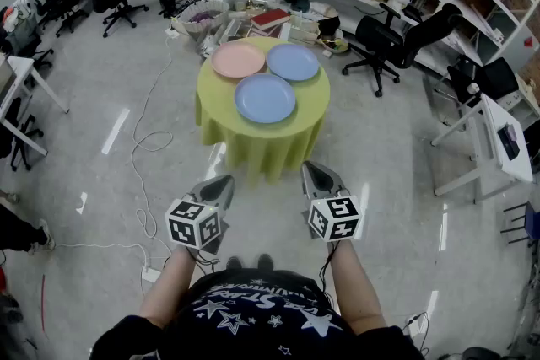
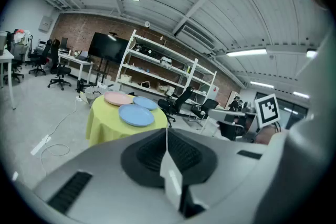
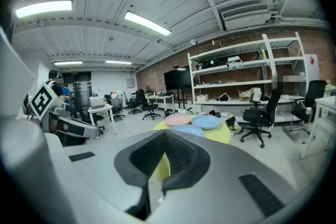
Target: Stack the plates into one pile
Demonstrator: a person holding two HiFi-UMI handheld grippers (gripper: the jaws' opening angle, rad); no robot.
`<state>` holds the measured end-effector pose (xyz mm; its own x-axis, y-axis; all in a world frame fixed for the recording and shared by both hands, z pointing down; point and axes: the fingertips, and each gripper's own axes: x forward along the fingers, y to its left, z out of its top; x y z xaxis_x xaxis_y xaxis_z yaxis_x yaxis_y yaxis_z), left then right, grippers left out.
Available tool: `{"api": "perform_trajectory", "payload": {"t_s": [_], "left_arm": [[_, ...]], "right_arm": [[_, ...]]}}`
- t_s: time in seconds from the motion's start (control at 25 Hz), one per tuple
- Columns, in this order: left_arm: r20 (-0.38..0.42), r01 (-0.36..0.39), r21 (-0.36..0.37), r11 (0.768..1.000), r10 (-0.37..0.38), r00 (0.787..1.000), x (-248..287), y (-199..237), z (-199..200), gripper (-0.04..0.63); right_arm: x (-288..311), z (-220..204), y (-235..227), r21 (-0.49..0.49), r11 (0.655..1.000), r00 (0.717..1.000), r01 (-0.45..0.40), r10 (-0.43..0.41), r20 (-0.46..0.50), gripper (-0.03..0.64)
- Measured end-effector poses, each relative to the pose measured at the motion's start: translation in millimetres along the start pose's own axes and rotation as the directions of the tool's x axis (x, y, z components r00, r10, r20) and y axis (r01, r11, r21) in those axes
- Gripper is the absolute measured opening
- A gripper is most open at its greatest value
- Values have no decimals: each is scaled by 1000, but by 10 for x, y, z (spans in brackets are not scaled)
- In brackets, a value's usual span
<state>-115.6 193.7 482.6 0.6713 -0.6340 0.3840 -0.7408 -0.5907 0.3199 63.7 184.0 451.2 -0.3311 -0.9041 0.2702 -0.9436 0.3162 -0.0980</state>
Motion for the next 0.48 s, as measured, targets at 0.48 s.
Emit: {"api": "perform_trajectory", "payload": {"t_s": [0.48], "left_arm": [[-16, -52, -3, 999, 52, 999, -22, -149, -122, 23]], "right_arm": [[-77, -75, -98, 2, 999, 999, -45, 45, -6, 14]]}}
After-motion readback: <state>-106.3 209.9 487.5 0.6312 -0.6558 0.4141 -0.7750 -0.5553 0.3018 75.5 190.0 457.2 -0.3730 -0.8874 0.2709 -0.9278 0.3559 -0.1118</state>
